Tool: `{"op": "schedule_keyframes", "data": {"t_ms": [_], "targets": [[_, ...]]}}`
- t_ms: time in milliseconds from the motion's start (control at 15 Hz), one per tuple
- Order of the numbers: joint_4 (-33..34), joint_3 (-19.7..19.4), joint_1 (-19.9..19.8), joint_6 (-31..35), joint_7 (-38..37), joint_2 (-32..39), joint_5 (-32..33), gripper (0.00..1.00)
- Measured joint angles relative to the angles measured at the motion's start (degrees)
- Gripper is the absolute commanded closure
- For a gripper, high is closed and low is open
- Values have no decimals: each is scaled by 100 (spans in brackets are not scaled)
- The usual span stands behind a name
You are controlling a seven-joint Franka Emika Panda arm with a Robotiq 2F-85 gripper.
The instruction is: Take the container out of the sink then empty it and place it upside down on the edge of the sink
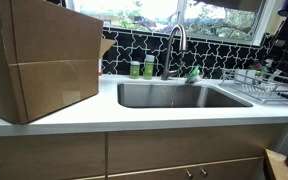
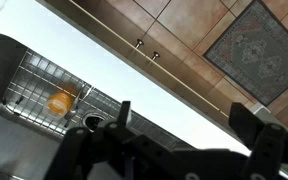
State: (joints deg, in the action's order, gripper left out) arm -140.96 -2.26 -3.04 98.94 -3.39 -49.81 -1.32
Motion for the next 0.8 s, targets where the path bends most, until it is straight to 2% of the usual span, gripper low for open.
{"op": "schedule_keyframes", "data": {"t_ms": [533,667,800], "targets": [[3,0,-6,0,0,5,0,0],[60,-109,-145,9,-169,146,1,0],[179,-402,-452,263,-241,526,25,0]]}}
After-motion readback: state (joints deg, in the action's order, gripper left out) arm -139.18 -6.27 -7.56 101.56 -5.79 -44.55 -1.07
